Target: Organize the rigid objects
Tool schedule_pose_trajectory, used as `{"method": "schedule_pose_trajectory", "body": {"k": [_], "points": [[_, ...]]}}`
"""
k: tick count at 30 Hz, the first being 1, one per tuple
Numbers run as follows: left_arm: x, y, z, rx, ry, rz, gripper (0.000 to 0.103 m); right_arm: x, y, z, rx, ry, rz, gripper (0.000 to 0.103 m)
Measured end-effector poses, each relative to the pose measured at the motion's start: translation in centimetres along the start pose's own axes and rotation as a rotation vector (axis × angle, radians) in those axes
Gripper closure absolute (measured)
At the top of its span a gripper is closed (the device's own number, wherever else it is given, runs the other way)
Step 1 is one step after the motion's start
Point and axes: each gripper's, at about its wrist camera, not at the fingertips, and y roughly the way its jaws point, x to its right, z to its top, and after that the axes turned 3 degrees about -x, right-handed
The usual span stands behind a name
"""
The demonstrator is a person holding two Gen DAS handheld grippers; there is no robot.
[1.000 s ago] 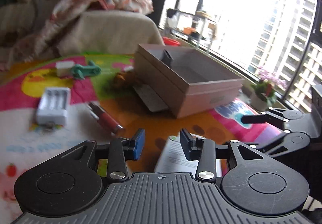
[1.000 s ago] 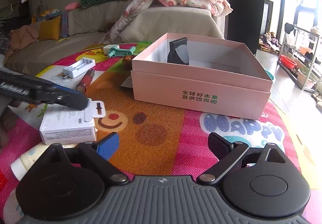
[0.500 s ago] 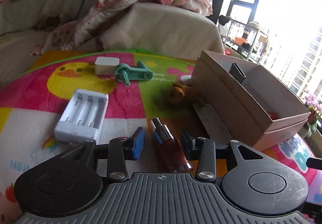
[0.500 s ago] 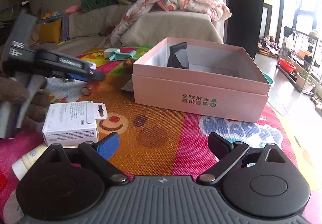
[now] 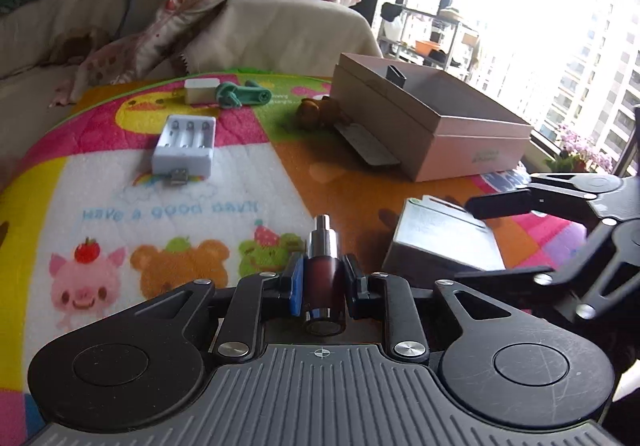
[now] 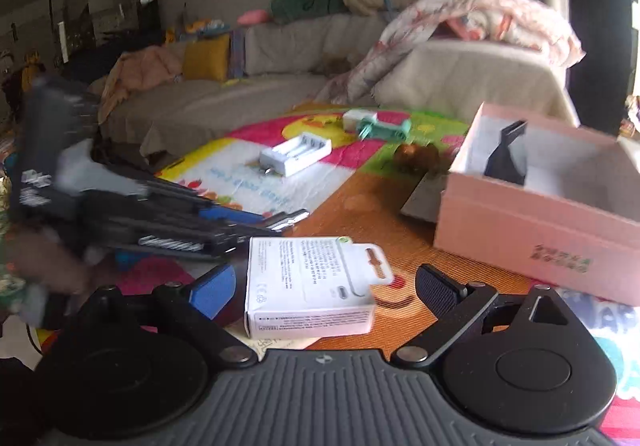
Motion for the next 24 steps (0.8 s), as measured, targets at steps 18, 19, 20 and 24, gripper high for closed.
{"method": "schedule_pose_trajectory", "body": {"k": [18, 19, 20, 24], "points": [[3.6, 1.1, -0.2, 0.013, 0.004, -0.037, 0.071, 7.0, -5.6, -4.1, -0.131, -0.124, -0.287, 0.017], [3.7, 1.1, -0.3, 0.016, -0.011, -0.027, 0.071, 7.1, -5.8, -4.4, -0.119, -0.146, -0.355, 0.012], [3.8, 1.1, -0.3, 0.016, -0.026, -0.021, 0.07, 7.3, -5.9, -4.6, -0.112, -0.163, -0.435, 0.012], [4.3, 0.8, -0.3, 0.006, -0.048, -0.017, 0.07, 8.3, -6.5, -4.9, -0.091, -0.102, -0.62, 0.012]]}}
